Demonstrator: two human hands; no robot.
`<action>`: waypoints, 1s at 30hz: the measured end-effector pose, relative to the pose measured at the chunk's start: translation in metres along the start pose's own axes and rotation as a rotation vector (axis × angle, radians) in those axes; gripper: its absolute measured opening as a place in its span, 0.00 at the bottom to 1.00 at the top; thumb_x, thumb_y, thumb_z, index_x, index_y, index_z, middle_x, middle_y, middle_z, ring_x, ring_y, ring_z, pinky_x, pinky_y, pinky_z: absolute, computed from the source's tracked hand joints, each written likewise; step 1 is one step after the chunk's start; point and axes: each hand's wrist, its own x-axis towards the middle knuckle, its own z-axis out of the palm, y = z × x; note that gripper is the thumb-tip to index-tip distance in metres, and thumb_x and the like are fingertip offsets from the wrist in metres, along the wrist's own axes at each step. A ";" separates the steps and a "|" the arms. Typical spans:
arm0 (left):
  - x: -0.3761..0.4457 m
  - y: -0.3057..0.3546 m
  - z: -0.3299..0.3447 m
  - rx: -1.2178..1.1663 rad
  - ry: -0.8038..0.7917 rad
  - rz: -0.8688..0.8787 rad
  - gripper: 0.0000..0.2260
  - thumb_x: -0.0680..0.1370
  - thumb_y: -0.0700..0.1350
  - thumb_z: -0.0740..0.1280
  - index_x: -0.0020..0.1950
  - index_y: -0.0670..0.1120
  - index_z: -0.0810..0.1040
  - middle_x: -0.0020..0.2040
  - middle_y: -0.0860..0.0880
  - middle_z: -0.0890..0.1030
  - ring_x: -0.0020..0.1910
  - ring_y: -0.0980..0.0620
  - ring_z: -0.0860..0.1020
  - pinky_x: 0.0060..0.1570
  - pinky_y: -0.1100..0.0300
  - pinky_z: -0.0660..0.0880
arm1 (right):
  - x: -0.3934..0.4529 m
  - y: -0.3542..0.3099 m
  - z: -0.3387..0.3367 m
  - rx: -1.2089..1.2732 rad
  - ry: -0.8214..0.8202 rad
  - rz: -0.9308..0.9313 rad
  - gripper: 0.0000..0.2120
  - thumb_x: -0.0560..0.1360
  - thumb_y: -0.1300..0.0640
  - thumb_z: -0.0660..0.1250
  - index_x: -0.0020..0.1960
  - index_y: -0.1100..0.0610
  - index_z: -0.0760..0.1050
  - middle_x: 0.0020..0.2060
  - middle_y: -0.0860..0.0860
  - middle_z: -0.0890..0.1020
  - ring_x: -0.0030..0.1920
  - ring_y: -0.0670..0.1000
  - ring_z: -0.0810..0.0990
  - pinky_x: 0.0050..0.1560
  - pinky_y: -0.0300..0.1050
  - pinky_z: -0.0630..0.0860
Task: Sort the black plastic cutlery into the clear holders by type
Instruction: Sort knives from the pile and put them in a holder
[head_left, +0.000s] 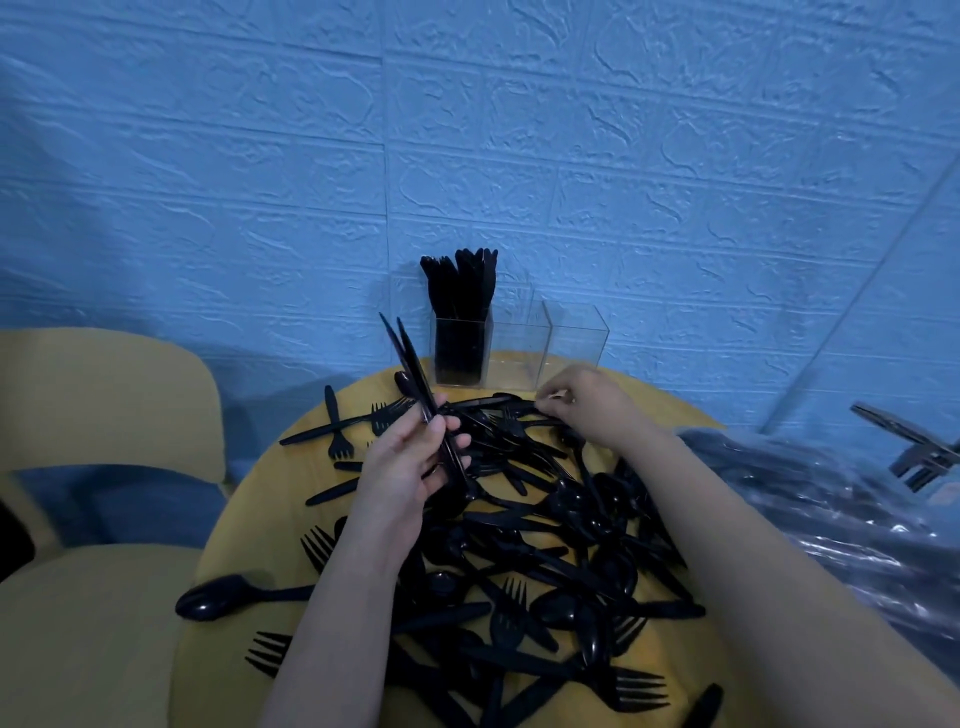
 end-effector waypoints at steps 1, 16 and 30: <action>-0.001 0.000 0.002 0.011 -0.017 -0.009 0.11 0.79 0.37 0.62 0.59 0.45 0.78 0.41 0.50 0.80 0.41 0.53 0.82 0.42 0.59 0.80 | -0.004 -0.011 -0.006 0.163 0.004 -0.007 0.10 0.78 0.51 0.65 0.54 0.53 0.81 0.47 0.47 0.80 0.48 0.47 0.78 0.46 0.39 0.73; 0.023 0.030 0.028 0.338 -0.444 -0.159 0.09 0.81 0.39 0.60 0.57 0.43 0.77 0.40 0.50 0.77 0.38 0.57 0.79 0.44 0.58 0.80 | 0.005 -0.051 -0.029 1.078 -0.270 -0.031 0.04 0.73 0.60 0.67 0.44 0.59 0.73 0.26 0.49 0.76 0.24 0.42 0.69 0.24 0.32 0.63; 0.121 0.062 0.043 0.764 -0.165 0.214 0.12 0.80 0.38 0.62 0.62 0.41 0.77 0.54 0.46 0.82 0.52 0.54 0.80 0.55 0.61 0.74 | 0.075 -0.071 -0.060 0.951 0.260 -0.086 0.02 0.75 0.67 0.68 0.45 0.62 0.77 0.34 0.54 0.77 0.29 0.43 0.80 0.38 0.36 0.79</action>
